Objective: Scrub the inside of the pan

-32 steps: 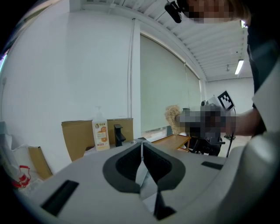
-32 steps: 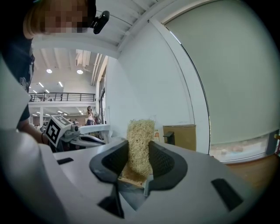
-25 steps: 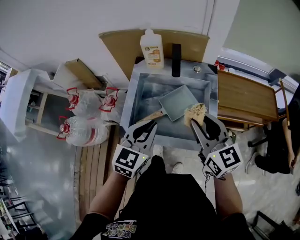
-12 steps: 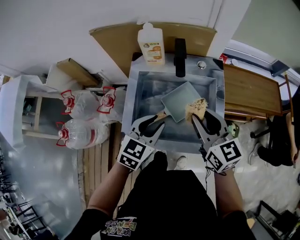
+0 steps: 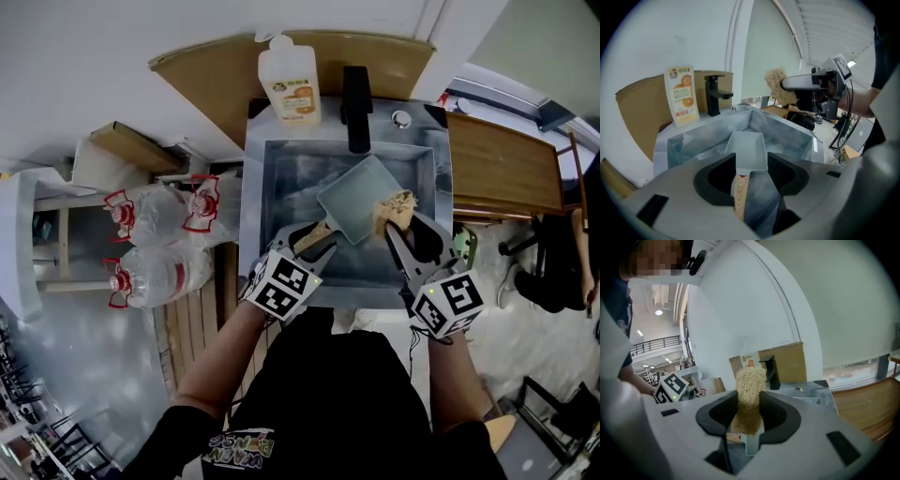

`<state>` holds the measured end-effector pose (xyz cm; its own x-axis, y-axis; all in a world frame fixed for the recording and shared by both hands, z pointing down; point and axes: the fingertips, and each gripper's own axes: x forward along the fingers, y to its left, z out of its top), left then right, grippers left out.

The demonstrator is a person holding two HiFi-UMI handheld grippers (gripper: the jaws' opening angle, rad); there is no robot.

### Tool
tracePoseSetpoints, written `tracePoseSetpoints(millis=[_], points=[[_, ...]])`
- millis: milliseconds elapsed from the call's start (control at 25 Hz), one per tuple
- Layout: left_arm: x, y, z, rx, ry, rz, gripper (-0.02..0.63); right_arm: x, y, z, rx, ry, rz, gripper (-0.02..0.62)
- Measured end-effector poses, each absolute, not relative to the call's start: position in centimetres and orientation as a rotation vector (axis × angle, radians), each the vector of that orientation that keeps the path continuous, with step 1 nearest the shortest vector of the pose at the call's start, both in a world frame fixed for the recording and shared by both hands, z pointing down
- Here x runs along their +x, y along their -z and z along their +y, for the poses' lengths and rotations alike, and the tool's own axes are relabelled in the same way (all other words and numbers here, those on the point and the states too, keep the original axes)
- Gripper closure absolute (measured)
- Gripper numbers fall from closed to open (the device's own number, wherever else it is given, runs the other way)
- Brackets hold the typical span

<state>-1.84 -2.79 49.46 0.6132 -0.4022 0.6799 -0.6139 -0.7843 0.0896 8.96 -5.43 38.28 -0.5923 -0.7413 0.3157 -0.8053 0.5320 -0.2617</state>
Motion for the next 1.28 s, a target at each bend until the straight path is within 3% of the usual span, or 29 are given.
tracePoseSetpoints(millis=[720, 1280], points=[[-2.9, -60.4, -3.3, 2.313, -1.279, -0.557, 0.357, 8.0, -43.7, -7.9, 1.345, -0.683, -2.437, 0.448], [-3.2, -63.7, -2.8, 2.205, -1.400, -0.505, 0.386, 5.9, -47.4, -9.1, 1.284, -0.752, -2.348, 0.448]])
